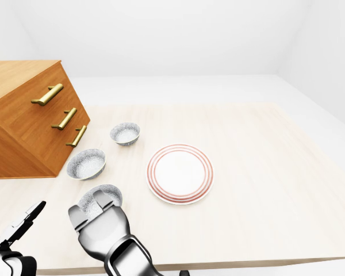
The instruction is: Put the bowl at the front on the plate.
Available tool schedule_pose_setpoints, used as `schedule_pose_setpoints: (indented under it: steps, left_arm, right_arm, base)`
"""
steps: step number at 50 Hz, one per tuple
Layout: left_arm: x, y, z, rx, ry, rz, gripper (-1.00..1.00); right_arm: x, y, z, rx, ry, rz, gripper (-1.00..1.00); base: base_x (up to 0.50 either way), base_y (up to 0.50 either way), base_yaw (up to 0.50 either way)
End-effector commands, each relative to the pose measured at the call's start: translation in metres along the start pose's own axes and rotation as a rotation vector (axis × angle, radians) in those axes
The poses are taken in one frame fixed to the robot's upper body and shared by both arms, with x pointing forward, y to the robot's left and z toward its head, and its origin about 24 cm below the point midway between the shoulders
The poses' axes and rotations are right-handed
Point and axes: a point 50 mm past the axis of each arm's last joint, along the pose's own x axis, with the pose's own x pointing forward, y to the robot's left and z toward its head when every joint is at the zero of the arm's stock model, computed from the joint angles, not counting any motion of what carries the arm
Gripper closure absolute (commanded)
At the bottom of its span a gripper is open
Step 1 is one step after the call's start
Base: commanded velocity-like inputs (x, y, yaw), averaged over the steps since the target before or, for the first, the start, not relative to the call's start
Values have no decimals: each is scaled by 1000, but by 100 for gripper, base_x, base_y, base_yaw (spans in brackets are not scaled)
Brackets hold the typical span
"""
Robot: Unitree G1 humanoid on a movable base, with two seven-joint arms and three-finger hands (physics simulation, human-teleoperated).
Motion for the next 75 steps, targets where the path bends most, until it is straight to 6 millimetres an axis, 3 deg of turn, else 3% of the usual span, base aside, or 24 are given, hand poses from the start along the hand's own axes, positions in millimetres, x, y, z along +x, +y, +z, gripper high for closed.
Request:
schedule_pose_setpoints:
  steps: [1, 23, 32, 36, 53, 59, 75]
  left_arm:
    - [0, 0, 0, 0, -1, 0, -100]
    - [1, -2, -5, 9, 16, 1, -100]
    - [0, 1, 5, -13, -18, 1, -100]
    - [1, -1, -4, 2, 16, 1, -100]
    - [-1, 2, 8, -28, -26, -2, -100]
    - [0, 0, 0, -14, 2, -2, -100]
    - [0, 1, 5, -27, -12, -2, -100]
  right_arm:
    - [0, -1, 0, -4, 6, -6, -100]
    - [1, 17, -9, 34, 31, 72, -100]
    - [2, 20, -9, 57, 20, 89, -100]
    - [5, 21, -11, 65, 19, 91, -100]
    - [17, 37, -15, 127, 10, 140, -100]
    - [21, 36, -17, 137, 15, 147, -100]
    - [35, 42, -25, 170, 33, 184, -100]
  base:
    - [0, 0, 0]
    - [0, 0, 0]
    - [0, 0, 0]
    - [0, 0, 0]
    - [0, 0, 0]
    - [0, 0, 0]
    - [0, 0, 0]
